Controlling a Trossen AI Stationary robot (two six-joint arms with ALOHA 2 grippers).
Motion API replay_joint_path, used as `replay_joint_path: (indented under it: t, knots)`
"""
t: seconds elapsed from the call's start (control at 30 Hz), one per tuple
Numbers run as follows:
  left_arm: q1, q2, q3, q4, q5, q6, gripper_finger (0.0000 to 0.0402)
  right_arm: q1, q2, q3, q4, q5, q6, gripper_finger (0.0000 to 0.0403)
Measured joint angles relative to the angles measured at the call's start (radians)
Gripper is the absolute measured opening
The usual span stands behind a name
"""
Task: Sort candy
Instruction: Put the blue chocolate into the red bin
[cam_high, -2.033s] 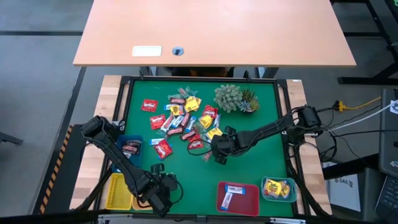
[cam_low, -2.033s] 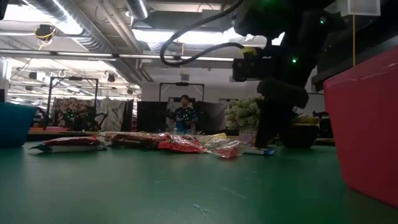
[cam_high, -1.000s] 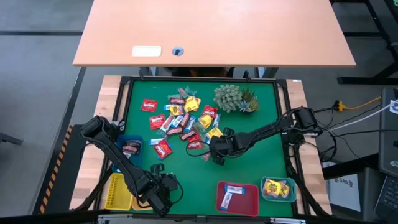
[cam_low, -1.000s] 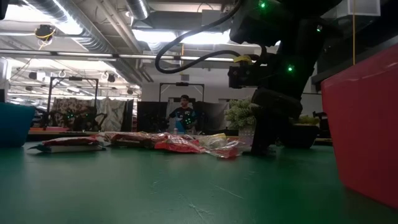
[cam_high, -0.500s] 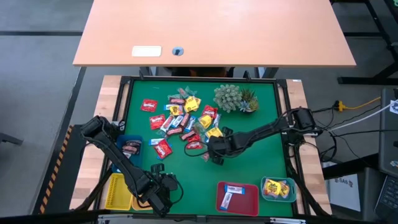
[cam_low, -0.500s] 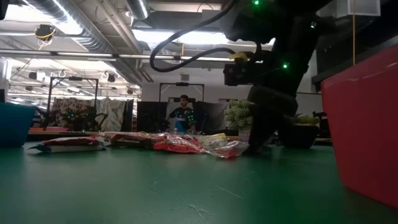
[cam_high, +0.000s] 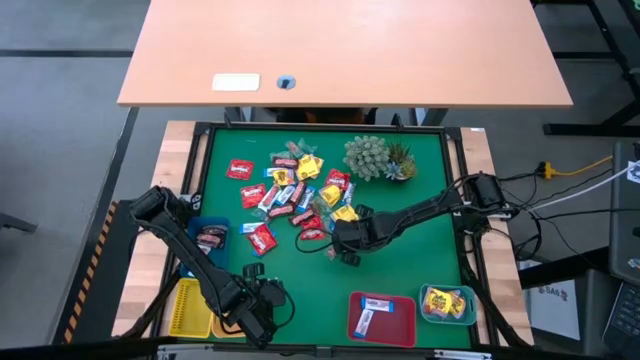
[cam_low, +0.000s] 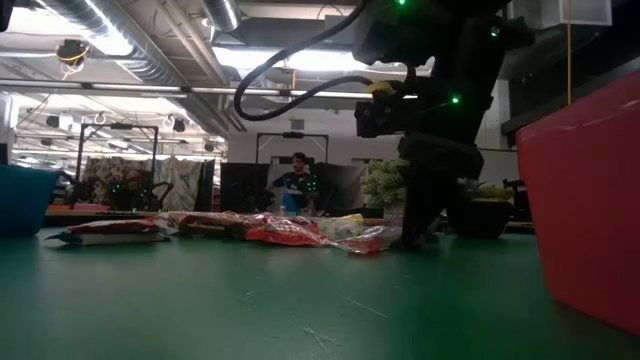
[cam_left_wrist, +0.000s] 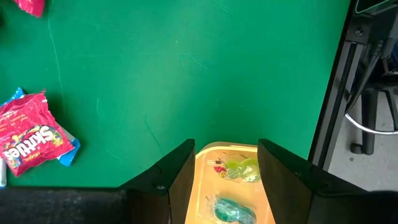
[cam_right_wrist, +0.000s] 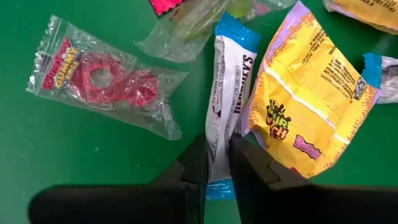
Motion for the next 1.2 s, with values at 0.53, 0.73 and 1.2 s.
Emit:
replay_joint_path:
  t: [0.53, 0.73, 1.2]
  knots:
    - [0.0, 0.0, 0.0, 0.0, 0.0, 0.0, 0.016, 0.0, -0.009, 0.002, -0.019, 0.009, 0.0, 0.0014]
    - [0.0, 0.0, 0.0, 0.0, 0.0, 0.0, 0.016, 0.002, -0.028, 0.001, -0.043, -0.056, 0.005, 0.0008]
    - [0.0, 0.0, 0.0, 0.001, 0.0, -0.01, 0.016, 0.038, -0.09, 0.004, -0.062, -0.225, 0.004, 0.0011]
